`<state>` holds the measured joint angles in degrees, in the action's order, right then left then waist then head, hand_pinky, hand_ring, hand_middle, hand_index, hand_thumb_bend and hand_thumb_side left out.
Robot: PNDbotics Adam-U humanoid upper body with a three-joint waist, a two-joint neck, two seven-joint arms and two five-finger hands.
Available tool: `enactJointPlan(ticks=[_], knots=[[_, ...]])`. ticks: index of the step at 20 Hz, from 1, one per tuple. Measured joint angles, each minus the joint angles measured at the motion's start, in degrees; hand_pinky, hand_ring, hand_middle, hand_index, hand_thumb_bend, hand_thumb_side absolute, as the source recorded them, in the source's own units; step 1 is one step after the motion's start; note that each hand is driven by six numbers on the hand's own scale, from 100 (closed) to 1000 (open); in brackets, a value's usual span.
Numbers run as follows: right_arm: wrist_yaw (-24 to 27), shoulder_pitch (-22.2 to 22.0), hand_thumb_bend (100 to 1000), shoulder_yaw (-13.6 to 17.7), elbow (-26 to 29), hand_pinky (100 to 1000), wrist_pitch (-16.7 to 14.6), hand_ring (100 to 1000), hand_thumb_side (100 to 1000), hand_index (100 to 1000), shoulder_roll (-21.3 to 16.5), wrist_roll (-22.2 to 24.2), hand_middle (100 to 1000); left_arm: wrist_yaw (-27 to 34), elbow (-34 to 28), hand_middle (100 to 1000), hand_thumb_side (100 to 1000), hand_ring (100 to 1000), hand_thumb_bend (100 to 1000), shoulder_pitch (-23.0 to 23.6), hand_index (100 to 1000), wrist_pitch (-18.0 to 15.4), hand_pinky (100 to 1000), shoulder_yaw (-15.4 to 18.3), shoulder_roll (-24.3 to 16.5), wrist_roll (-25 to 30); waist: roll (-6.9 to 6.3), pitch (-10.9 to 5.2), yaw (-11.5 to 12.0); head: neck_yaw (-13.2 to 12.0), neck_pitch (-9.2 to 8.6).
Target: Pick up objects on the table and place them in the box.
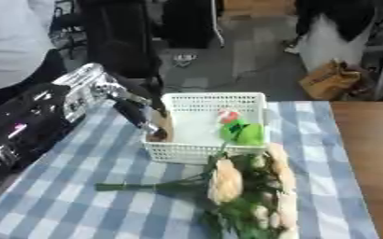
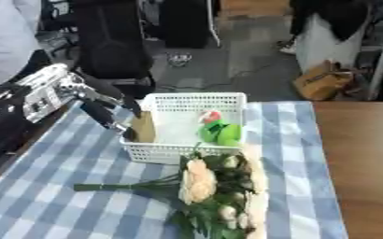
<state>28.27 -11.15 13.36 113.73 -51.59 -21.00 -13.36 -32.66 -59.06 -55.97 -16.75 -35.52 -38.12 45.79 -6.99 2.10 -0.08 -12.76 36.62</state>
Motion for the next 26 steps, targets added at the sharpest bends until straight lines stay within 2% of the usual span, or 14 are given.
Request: enactJointPlan(ticks=[5,10,12,13,15,17,26], knots=[[0.3,0.0,100,0.0,0.0,716,0.0,774,971,673,0.0,0.4,623,-1.5,3.1,1000,1000,1000,749,-0.3,1000,-1.2,1000,-0.5,2.1,-1.2,0.00,0.00,-0.1,0.3,0.01],[0.6,0.0,100,0.0,0.0,717,0.0,775,971,673,0.0,0.6,623,-3.7,6.4,1000,1000,1000,733,-0.6,1000,-2.5,996,-0.7,3.9,-2.5,0.00,0.00,-0.2,0.4,0.02],[0.8,0.0,100,0.0,0.0,717,0.0,775,971,672,0.0,0.7,623,-4.1,7.2,1000,1000,1000,731,-0.7,1000,-3.0,971,-0.7,4.5,-3.0,0.00,0.00,-0.2,0.4,0.03],[0.9,0.0,100,0.0,0.0,718,0.0,775,971,672,0.0,0.7,623,-4.2,7.4,1000,1000,1000,732,-0.8,1000,-3.2,916,-0.7,4.8,-3.2,0.00,0.00,-0.2,0.4,0.05],[1.0,0.0,100,-0.1,0.0,718,0.0,776,971,671,0.0,0.9,624,-4.6,7.7,1000,1000,975,727,-1.0,1000,-3.5,880,-0.7,4.9,-3.5,0.00,0.00,-0.2,0.4,0.08],[1.0,0.0,100,-0.1,0.0,718,0.0,775,972,671,0.0,1.0,624,-5.0,7.7,972,1000,966,716,-1.1,1000,-3.6,864,-0.7,4.9,-3.6,0.00,0.00,-0.1,0.4,0.28],[1.5,0.0,100,-0.3,0.0,720,-0.1,776,973,671,-0.1,1.0,624,-3.2,7.5,961,1000,959,693,-0.5,1000,-4.0,847,-1.8,4.9,-4.0,0.00,0.00,0.0,0.2,0.52]])
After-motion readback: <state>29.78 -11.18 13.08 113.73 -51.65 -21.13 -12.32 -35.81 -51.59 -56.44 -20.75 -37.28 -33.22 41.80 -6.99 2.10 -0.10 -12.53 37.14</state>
